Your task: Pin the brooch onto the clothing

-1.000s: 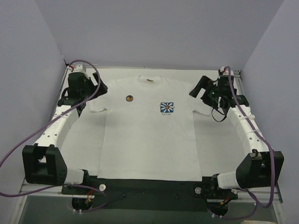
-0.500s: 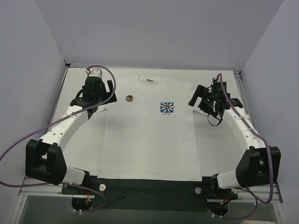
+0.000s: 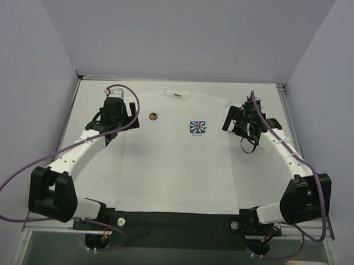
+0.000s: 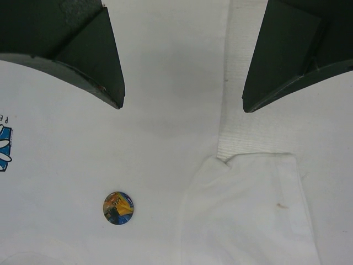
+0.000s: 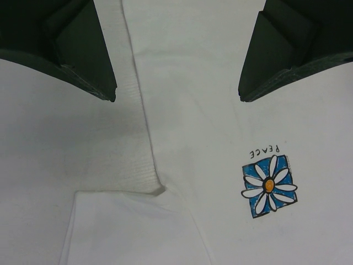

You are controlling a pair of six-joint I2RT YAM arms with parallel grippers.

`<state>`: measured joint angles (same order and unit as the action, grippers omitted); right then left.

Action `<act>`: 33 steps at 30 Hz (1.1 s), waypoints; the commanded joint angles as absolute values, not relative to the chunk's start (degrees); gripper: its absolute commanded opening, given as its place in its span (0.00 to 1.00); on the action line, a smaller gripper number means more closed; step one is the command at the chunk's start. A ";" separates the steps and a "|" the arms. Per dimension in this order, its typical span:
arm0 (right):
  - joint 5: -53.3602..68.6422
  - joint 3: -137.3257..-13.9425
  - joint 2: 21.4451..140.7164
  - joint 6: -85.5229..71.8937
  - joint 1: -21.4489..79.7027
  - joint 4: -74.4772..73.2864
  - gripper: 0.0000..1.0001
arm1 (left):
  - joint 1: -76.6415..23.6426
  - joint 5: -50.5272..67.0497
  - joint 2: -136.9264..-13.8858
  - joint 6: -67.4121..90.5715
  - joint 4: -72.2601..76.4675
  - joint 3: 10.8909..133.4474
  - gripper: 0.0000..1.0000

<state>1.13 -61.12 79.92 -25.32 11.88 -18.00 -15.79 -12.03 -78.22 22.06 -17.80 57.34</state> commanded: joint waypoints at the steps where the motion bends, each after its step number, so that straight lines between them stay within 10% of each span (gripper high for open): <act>1: -5.27 -60.03 76.55 -23.99 13.18 -19.78 1.00 | -16.52 -11.95 -76.46 22.50 -16.79 57.83 0.97; 33: -18.98 -40.69 57.57 -24.35 15.82 -11.08 1.00 | -17.49 -17.67 -60.91 25.31 -10.11 40.52 0.97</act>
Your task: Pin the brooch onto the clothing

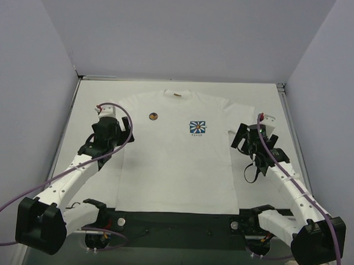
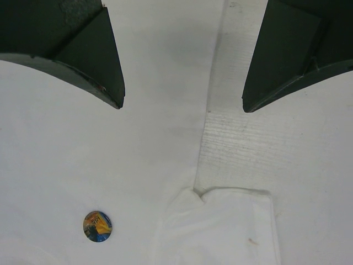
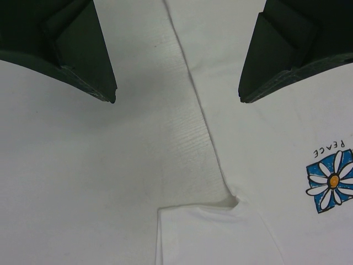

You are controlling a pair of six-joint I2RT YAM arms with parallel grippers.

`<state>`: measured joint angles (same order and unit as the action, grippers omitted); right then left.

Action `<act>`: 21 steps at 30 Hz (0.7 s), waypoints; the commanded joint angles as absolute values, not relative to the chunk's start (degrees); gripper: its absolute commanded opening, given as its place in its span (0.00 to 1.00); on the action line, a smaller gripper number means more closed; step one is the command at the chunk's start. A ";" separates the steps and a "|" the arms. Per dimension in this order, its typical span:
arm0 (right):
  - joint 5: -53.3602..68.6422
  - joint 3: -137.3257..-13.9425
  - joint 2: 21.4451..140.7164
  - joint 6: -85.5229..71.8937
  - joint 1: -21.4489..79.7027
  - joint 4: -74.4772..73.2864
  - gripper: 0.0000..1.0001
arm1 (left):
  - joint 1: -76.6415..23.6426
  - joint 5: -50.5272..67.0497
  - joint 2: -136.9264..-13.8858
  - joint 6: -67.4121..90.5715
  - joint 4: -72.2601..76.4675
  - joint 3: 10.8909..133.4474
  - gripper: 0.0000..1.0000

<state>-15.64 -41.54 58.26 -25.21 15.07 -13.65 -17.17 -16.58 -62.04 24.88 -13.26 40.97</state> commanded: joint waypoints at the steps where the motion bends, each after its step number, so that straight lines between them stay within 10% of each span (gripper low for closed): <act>1: -19.07 -40.26 57.48 -24.43 15.91 -10.99 1.00 | -17.49 -17.67 -60.91 25.23 -10.19 40.43 0.97; 21: -18.37 -40.34 58.19 -23.03 16.44 -9.67 1.00 | -17.49 -17.41 -60.21 25.14 -7.74 38.85 0.97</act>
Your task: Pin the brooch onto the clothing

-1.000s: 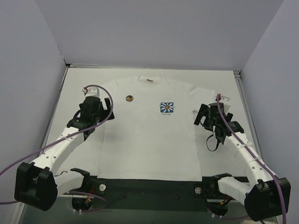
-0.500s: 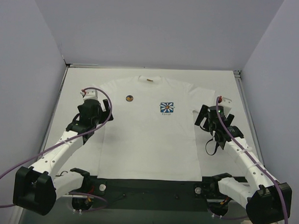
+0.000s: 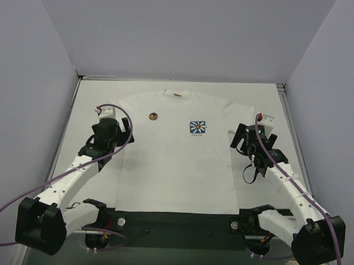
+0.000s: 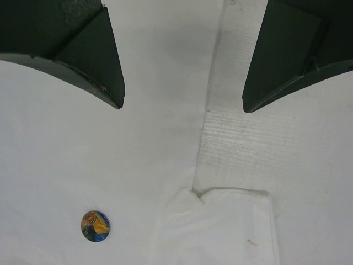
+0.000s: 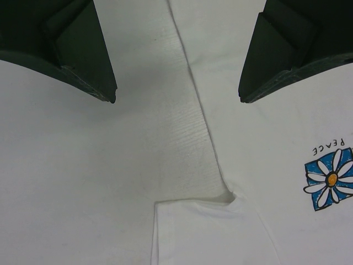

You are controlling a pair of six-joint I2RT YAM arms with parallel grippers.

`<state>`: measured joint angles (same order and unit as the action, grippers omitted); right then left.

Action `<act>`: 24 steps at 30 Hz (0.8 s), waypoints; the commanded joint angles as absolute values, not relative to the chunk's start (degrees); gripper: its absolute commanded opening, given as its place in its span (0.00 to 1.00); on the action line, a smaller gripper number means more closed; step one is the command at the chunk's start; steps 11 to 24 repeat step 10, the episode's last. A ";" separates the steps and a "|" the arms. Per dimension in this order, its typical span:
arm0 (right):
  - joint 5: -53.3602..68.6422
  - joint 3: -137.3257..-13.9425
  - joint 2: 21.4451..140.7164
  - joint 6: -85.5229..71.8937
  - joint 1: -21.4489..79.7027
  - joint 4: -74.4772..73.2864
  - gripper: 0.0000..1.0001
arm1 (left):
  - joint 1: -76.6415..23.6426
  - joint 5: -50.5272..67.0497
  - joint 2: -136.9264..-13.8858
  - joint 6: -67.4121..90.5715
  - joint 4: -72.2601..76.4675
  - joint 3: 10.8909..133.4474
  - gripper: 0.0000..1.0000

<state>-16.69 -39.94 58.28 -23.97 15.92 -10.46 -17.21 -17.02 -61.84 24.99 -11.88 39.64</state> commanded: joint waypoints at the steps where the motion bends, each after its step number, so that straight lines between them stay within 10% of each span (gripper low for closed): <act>1: -18.54 -39.99 58.01 -23.03 16.44 -9.49 1.00 | -17.58 -17.32 -60.12 25.05 -7.65 38.76 0.97; 24: -22.32 -35.60 55.12 -21.62 16.44 -2.65 1.00 | -17.49 -12.48 -58.71 20.04 -0.88 34.46 0.97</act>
